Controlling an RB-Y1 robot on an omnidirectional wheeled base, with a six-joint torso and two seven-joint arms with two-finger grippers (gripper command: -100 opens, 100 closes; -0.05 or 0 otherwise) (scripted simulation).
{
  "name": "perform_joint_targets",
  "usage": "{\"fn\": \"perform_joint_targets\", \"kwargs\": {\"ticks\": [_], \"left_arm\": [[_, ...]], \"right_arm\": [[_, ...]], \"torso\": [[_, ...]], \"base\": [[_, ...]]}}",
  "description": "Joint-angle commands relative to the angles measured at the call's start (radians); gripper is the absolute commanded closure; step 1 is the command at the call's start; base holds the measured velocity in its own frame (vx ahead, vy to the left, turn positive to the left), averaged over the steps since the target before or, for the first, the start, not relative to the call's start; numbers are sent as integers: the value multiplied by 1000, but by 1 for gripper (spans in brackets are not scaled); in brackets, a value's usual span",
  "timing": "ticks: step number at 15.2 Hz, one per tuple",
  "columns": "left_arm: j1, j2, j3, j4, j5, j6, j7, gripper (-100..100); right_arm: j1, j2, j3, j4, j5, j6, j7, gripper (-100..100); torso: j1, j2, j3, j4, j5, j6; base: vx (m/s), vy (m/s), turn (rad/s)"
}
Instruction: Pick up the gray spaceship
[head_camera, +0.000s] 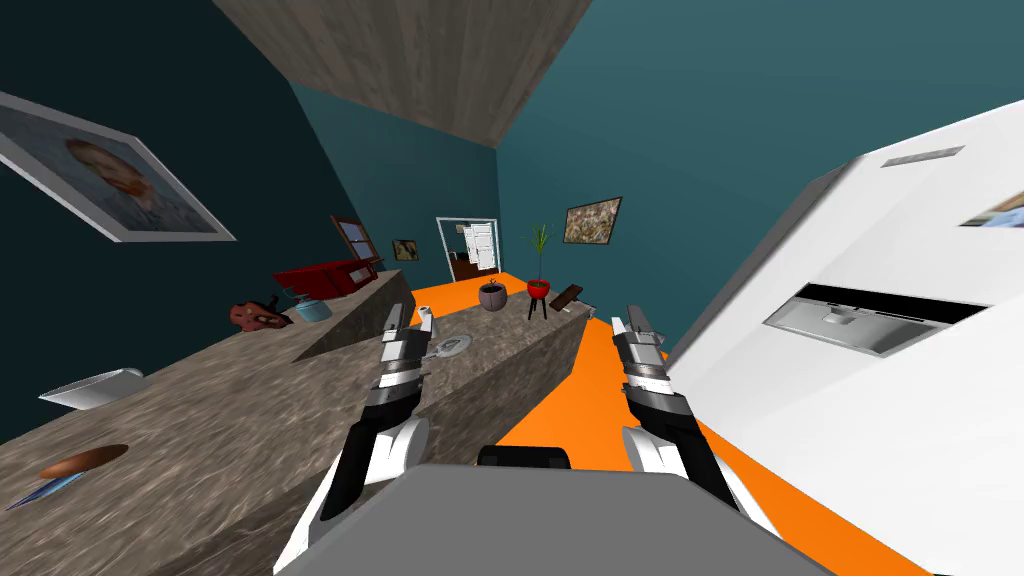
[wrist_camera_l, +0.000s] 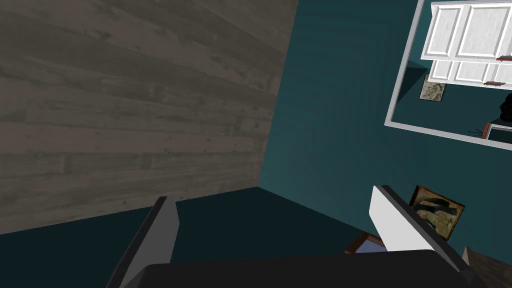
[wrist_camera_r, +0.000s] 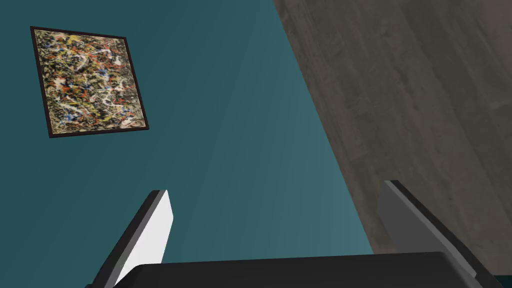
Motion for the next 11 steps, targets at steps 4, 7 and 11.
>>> {"fn": "perform_joint_targets", "kwargs": {"ticks": [4, 7, 11], "left_arm": [[-17, 57, 50, -2, 13, 72, -13, -100], [-25, 74, 83, -1, 20, 119, -19, -100], [-36, 92, 144, 4, 31, 208, -28, -100]], "right_arm": [[0, 0, 0, 0, 0, 0, 0, 0], [0, 0, 0, 0, 0, 0, 0, 0], [0, 0, 0, 0, 0, 0, 0, 0]], "torso": [[1, 1, 1, 0, 0, 0], [1, 1, 1, 0, 0, 0], [0, 0, 0, 0, 0, 0]], "base": [[-16, 4, -100], [-12, 4, -81], [-5, -3, -89]]}}
